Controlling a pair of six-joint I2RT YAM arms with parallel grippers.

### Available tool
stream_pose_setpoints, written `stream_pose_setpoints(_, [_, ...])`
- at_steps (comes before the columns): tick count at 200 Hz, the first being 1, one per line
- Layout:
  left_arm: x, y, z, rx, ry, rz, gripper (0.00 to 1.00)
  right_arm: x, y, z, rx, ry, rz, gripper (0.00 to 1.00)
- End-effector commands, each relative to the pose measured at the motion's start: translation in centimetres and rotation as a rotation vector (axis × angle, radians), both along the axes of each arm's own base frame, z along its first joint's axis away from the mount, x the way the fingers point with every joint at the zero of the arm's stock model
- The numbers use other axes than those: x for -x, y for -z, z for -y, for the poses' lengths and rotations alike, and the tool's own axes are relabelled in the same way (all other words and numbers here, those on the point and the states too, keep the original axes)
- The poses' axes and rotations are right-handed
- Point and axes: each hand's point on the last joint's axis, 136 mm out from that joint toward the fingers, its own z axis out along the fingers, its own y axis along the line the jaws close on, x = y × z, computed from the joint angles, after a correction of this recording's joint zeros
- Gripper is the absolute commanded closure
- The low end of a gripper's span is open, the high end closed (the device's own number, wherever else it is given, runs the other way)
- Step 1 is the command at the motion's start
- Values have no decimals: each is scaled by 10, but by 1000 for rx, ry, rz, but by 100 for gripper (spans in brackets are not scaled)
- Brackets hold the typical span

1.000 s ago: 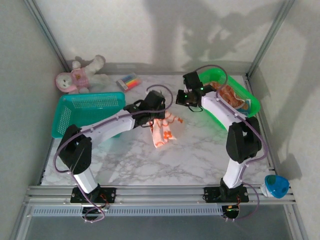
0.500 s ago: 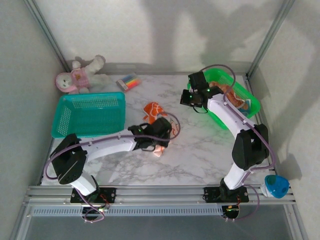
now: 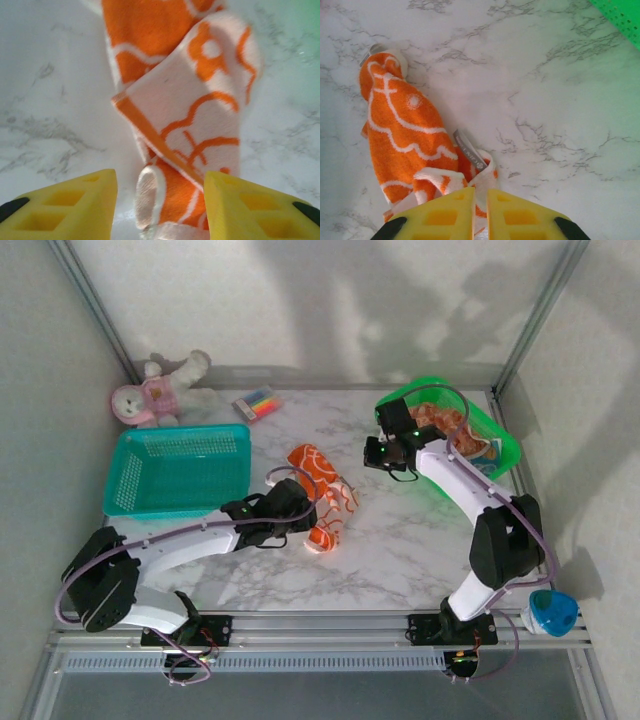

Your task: Fold and stack the towels

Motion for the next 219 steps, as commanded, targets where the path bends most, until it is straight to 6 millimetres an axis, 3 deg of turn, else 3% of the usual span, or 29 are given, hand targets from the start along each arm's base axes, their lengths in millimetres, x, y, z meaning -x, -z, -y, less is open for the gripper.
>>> stream_pose_setpoints(1, [12, 20, -6, 29, -51, -81, 53, 9, -2, -2, -2, -20, -3, 87])
stream_pose_setpoints(57, [32, 29, 10, 157, 24, -138, 58, 8, 3, -6, -5, -32, -13, 87])
stream_pose_setpoints(107, [35, 43, 11, 149, 40, -154, 66, 11, 4, -26, -10, -97, -19, 87])
stream_pose_setpoints(130, [35, 48, 11, 143, 41, -156, 76, 12, 3, -37, -4, -125, -18, 87])
stream_pose_setpoints(151, [37, 49, 13, 155, 47, -163, 76, 13, 3, -45, -1, -144, -17, 87])
stream_pose_setpoints(181, [41, 46, 13, 178, 59, -160, 87, 14, 3, -55, 1, -167, -15, 87])
stream_pose_setpoints(195, [44, 45, 15, 199, 68, -164, 85, 15, 3, -61, 4, -184, -13, 87])
stream_pose_setpoints(208, [47, 47, 15, 202, 75, -169, 100, 16, 4, -66, 6, -197, -16, 87])
stream_pose_setpoints(219, [49, 51, 11, 185, 63, -175, 100, 18, 4, -73, 6, -218, -17, 87])
